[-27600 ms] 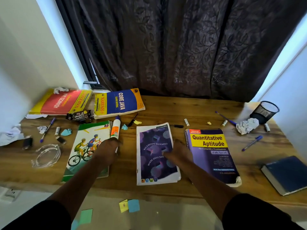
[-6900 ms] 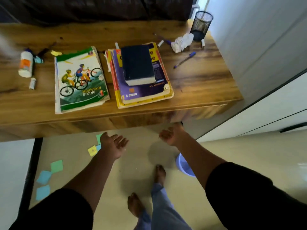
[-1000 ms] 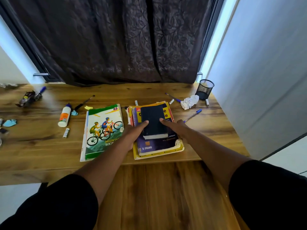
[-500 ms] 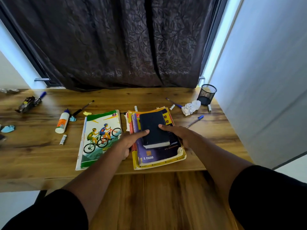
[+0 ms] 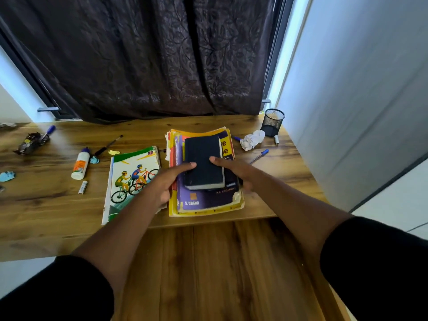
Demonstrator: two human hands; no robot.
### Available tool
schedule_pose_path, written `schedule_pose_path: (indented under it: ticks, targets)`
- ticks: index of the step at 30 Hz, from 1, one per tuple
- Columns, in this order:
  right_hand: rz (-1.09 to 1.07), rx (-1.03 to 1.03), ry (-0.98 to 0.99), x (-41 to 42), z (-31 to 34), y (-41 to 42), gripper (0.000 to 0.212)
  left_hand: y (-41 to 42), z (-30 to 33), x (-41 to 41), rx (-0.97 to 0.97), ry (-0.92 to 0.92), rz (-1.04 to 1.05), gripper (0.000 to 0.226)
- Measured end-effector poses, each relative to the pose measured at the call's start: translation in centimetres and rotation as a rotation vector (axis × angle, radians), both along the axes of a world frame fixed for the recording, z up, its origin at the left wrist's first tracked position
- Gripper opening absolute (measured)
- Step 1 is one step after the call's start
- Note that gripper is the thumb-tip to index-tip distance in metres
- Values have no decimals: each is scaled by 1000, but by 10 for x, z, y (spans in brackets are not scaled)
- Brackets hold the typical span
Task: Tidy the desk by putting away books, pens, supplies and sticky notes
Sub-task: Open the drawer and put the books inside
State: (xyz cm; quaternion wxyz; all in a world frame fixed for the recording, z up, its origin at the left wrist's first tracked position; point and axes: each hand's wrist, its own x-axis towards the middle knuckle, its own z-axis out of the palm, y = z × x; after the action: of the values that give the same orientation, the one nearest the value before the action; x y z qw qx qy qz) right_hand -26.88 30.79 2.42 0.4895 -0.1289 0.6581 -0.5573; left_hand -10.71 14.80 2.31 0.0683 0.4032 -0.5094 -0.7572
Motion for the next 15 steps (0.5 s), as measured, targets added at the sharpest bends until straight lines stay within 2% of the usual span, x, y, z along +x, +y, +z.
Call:
schedule_pose_path:
  ticks: [1, 4, 7, 10, 12, 15]
  targets:
    - [5, 1, 17, 1, 6, 3, 85, 2, 7, 1, -14, 13, -9, 63]
    - [11, -32, 37, 6, 29, 15, 78, 14, 27, 9, -50, 40, -51, 65]
    - [20, -65, 53, 18, 49, 36, 82, 34, 42, 20, -99, 65, -77, 63]
    - [4, -133, 97, 37, 55, 65, 66, 62, 50, 33, -152, 94, -75, 69]
    - [-3, -171, 127, 49, 55, 89, 57, 82, 50, 43, -188, 121, -70, 65]
    - [4, -164, 141, 62, 51, 122, 60, 109, 45, 59, -183, 154, -79, 68]
